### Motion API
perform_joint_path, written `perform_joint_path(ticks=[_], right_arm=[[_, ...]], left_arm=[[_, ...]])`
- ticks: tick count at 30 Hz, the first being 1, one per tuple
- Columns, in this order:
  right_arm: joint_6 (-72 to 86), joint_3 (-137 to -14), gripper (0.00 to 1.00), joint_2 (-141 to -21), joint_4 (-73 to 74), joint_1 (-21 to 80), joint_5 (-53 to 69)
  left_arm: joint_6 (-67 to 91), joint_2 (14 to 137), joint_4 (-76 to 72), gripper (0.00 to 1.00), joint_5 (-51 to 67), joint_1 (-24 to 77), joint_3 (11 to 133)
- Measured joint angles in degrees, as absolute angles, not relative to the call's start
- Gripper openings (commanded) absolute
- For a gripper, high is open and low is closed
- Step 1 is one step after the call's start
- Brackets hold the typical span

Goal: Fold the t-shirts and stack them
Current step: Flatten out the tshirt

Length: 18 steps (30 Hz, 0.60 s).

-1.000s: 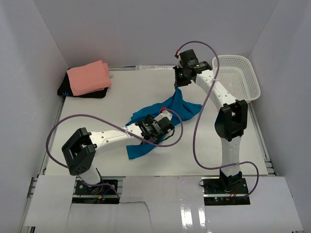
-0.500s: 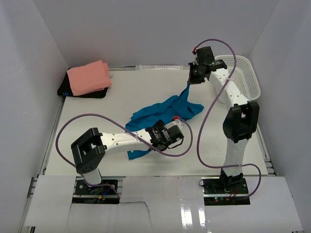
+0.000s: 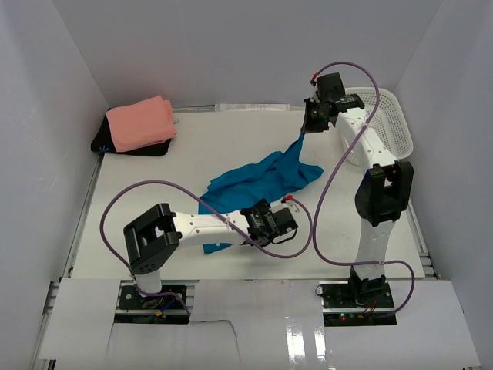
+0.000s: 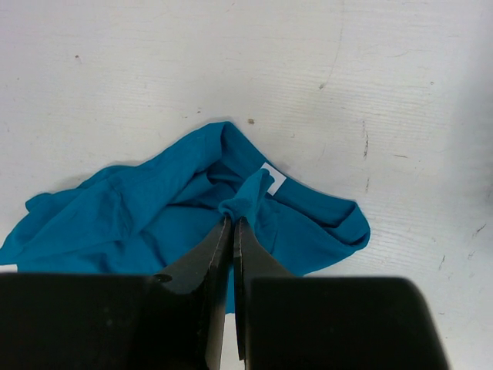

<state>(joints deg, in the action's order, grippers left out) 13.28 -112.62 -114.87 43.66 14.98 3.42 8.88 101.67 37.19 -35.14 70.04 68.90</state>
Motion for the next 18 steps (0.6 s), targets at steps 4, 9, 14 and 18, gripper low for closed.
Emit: perform_joint_path(ticks=[4, 9, 14, 18], right_arm=[[13.23, -112.6, 0.08, -114.87, 43.64, 14.81, 3.51], [13.1, -112.6, 0.08, -114.87, 43.66, 14.63, 3.7], [13.1, -112.49, 0.08, -114.87, 43.59, 14.59, 4.08], [13.08, -111.44, 0.08, -114.87, 43.55, 14.59, 4.36]], left_arm=[[8.43, 103.61, 36.97, 0.74, -35.27, 70.02, 69.49], [7.84, 105.91, 36.62, 0.68, -35.86, 70.0, 70.02], [7.38, 108.55, 35.09, 0.62, -37.5, 70.0, 70.67], [6.96, 109.23, 34.41, 0.5, -38.68, 70.0, 70.81]])
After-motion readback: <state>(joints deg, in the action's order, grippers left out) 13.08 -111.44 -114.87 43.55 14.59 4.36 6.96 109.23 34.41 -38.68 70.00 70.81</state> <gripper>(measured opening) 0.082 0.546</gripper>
